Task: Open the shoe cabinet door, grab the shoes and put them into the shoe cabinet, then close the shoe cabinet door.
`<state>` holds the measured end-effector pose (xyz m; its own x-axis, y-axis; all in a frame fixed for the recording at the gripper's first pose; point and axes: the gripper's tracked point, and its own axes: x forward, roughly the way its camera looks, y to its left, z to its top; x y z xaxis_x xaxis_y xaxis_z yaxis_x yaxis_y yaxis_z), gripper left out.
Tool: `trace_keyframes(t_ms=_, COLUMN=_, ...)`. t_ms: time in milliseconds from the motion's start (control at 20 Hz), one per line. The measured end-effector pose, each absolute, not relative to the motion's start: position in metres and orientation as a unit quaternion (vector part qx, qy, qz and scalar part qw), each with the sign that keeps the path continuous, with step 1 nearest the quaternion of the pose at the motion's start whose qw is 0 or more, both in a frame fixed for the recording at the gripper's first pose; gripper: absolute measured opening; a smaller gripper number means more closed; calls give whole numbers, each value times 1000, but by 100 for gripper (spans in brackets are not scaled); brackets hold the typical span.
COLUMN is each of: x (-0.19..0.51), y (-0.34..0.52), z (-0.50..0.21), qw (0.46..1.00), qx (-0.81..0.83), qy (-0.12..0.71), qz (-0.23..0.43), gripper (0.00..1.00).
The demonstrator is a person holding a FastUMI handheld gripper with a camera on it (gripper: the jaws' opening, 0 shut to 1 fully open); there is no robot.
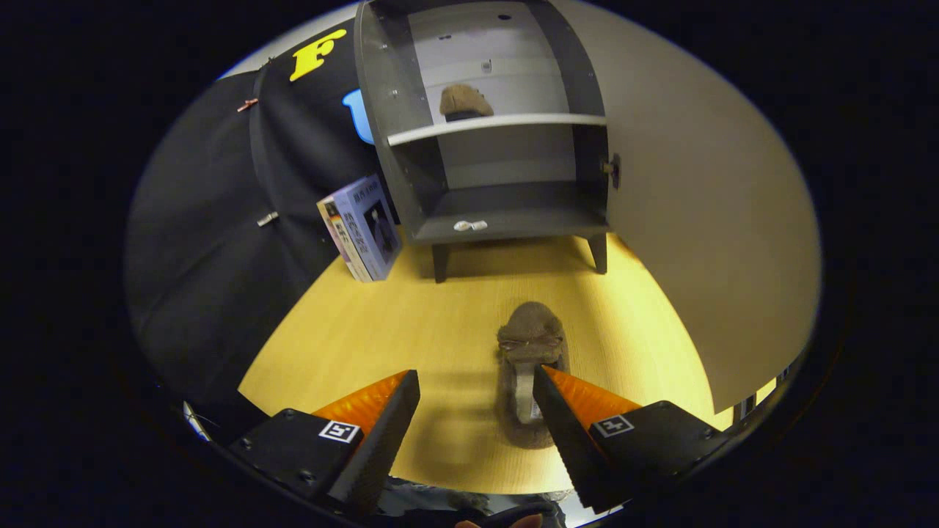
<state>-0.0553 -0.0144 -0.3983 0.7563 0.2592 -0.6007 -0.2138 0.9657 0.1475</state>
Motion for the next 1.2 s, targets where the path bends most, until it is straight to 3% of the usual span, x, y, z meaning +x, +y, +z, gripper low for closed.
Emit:
trace_keyframes(t_ms=350, x=-4, y=-11, z=-492, qw=924, qx=54, qy=367, qz=92, gripper=96)
trace_keyframes(t_ms=400, x=6, y=-10, z=-500, qw=927, qx=53, qy=362, qz=85, gripper=83)
trace_keyframes(t_ms=550, x=36, y=-13, z=-513, qw=940, qx=40, qy=336, qz=50, gripper=71)
trace_keyframes(t_ms=750, x=55, y=-20, z=-510, qw=953, qx=22, qy=300, qz=18, gripper=38)
trace_keyframes(t_ms=850, x=54, y=-20, z=-511, qw=951, qx=9, qy=308, qz=26, gripper=10)
trace_keyframes(t_ms=1200, x=53, y=-29, z=-394, qw=958, qx=17, qy=283, qz=51, gripper=10)
